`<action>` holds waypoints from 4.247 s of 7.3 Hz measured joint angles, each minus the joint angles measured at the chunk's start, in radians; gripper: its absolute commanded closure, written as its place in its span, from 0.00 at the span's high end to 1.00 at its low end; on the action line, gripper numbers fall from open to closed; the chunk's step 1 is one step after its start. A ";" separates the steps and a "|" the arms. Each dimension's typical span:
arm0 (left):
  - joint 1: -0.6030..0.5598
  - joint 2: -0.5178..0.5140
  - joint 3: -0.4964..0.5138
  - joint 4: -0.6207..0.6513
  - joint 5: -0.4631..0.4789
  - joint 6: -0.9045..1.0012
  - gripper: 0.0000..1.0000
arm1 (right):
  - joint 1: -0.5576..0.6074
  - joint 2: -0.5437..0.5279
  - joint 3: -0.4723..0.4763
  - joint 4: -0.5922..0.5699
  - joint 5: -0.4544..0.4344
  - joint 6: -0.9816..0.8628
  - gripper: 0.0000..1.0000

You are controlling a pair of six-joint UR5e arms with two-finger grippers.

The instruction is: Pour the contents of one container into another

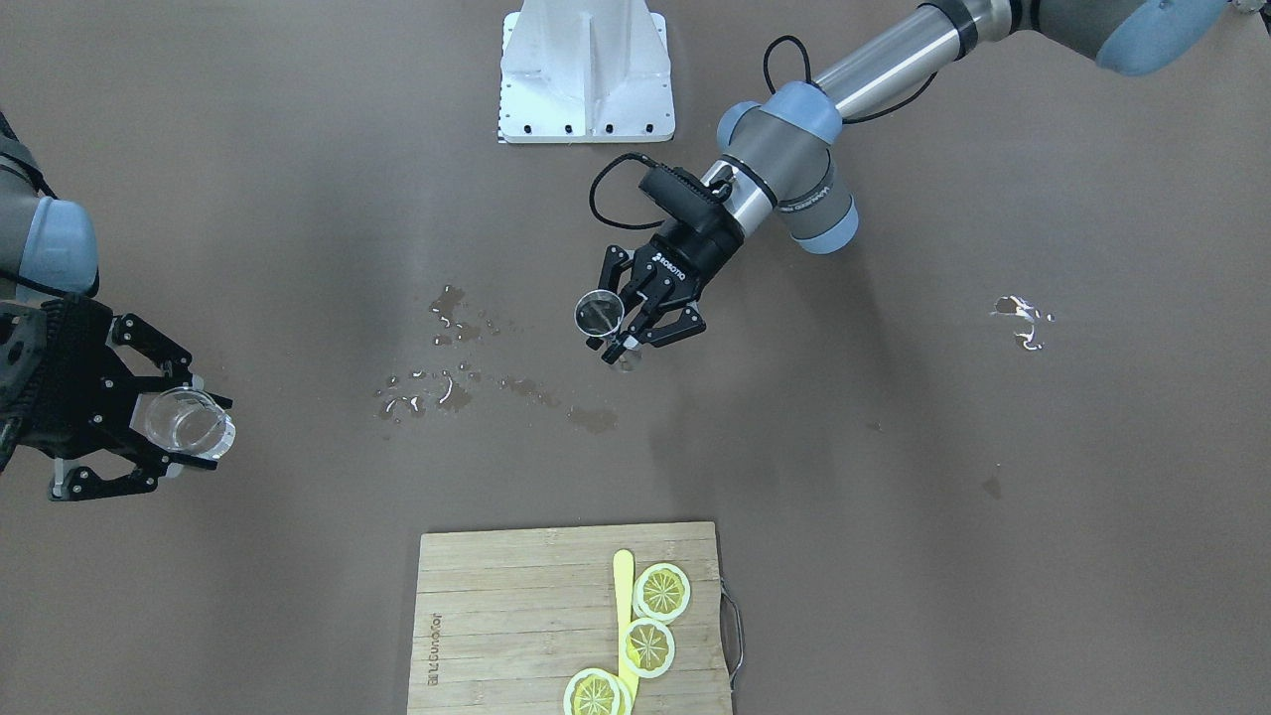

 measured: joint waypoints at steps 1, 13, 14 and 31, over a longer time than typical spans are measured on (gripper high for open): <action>-0.023 0.033 -0.032 -0.023 -0.001 0.003 0.00 | -0.003 -0.002 -0.030 0.091 -0.003 0.072 0.00; -0.215 0.405 -0.140 -0.151 0.038 -0.094 0.00 | -0.168 -0.167 -0.361 1.175 -0.209 0.625 0.00; -0.218 0.414 -0.133 -0.150 0.040 -0.138 0.00 | -0.168 -0.178 -0.357 1.177 -0.198 0.625 0.00; 0.055 0.591 -0.204 0.491 0.880 -1.059 0.00 | -0.195 -0.334 -0.390 1.211 -0.202 0.353 0.49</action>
